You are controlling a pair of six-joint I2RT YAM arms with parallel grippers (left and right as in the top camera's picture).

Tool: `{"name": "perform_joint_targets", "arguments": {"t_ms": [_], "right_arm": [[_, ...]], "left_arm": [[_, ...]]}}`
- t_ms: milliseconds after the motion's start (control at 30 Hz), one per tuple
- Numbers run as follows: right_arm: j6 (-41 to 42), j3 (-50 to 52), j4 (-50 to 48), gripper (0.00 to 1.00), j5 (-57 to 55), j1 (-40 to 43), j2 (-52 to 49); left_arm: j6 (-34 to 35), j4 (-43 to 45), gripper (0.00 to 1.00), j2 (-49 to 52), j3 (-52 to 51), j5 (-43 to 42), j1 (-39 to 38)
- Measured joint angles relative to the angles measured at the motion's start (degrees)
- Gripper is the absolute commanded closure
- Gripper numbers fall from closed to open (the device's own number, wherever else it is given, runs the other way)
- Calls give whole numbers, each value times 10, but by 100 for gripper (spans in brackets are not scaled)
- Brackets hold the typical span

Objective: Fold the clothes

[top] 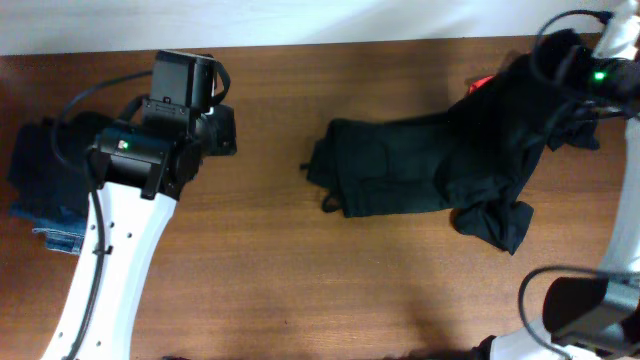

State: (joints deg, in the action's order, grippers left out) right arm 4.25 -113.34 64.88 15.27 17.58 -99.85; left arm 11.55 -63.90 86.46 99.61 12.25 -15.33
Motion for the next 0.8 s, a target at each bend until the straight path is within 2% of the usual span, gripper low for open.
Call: {"name": "perform_joint_targets", "arguments": {"t_ms": [233, 367, 500, 533, 567, 600, 667, 700, 767, 800], "right_arm": [[16, 3, 72, 96, -51, -177, -25], [47, 35, 67, 96, -93, -255, -57], [67, 78, 29, 95, -113, -299, -98], [70, 87, 16, 91, -115, -306, -110], [73, 95, 4, 82, -116, -314, -121], [78, 101, -4, 66, -115, -322, -132], [78, 107, -12, 43, -113, -337, -144], [81, 107, -17, 37, -111, -346, -147], [84, 106, -24, 19, -104, -360, -146], [82, 102, -24, 15, -101, -366, -146]], "left_arm": [[0, -2, 89, -11, 42, 0, 0], [0, -9, 90, -24, 45, 0, 0], [0, -23, 90, -31, 45, 0, 0], [0, -25, 90, -32, 45, 0, 0], [0, -26, 89, -32, 45, 0, 0], [0, -26, 89, -32, 45, 0, 0], [0, -26, 89, -32, 45, 0, 0], [0, -26, 89, -32, 45, 0, 0], [0, -26, 89, -32, 45, 0, 0], [0, -26, 89, -32, 45, 0, 0]]}}
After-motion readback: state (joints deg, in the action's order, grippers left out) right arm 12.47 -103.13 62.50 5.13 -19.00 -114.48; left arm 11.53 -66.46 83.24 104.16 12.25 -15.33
